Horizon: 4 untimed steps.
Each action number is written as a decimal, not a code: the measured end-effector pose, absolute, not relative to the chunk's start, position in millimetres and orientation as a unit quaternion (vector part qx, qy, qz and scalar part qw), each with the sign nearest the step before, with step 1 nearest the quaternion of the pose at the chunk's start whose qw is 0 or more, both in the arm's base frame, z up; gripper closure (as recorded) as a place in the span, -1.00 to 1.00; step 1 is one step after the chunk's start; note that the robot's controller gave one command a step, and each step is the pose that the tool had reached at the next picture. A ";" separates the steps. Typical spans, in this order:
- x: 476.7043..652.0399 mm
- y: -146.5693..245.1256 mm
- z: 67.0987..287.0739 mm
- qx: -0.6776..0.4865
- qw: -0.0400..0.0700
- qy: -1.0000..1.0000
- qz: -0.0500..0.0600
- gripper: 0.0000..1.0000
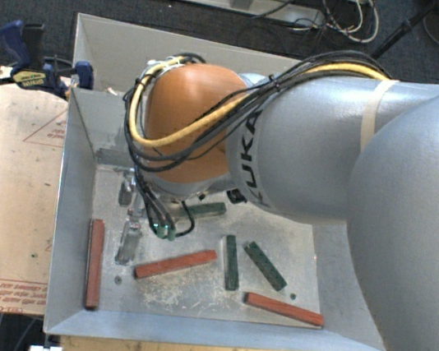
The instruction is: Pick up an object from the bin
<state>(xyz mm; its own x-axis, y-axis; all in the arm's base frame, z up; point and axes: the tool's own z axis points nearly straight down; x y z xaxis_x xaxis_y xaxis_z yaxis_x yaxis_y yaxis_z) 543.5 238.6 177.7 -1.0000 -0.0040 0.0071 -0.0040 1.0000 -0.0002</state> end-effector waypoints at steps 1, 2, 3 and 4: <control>545.9 237.3 182.1 0.000 0.000 -1.000 -0.001 1.00; 545.9 237.2 182.1 0.000 0.000 -1.000 -0.001 -1.00; 545.9 237.2 182.1 0.000 0.000 -1.000 -0.001 -1.00; 549.0 193.9 138.2 -0.004 -0.003 -1.000 -0.002 -1.00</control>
Offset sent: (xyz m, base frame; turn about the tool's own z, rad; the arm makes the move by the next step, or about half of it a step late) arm 0.0000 0.0000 0.0000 0.0000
